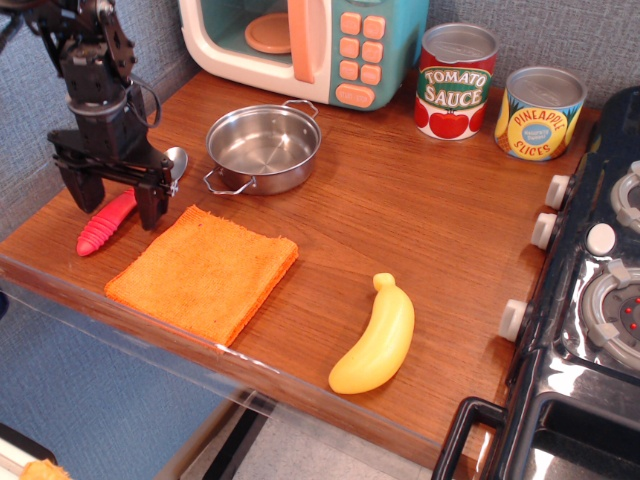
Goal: Move the red spoon between the banana and cans
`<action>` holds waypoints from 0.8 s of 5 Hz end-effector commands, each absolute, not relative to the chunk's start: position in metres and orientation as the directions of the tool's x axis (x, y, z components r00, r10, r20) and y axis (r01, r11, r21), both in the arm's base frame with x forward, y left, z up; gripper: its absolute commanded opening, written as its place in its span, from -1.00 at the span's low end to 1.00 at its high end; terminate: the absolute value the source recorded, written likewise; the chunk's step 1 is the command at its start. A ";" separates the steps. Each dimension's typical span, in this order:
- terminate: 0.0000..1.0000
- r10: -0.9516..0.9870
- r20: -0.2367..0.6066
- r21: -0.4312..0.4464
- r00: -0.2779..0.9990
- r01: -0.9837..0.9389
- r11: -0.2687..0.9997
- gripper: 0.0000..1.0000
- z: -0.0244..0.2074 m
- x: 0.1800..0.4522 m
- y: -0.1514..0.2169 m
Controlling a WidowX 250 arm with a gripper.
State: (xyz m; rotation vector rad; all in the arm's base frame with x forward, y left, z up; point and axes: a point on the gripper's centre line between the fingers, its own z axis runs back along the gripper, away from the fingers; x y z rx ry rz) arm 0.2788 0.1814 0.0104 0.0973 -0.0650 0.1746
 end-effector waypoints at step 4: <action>-1.00 0.231 0.166 0.065 0.959 -0.244 0.968 -1.00 0.041 0.279 0.186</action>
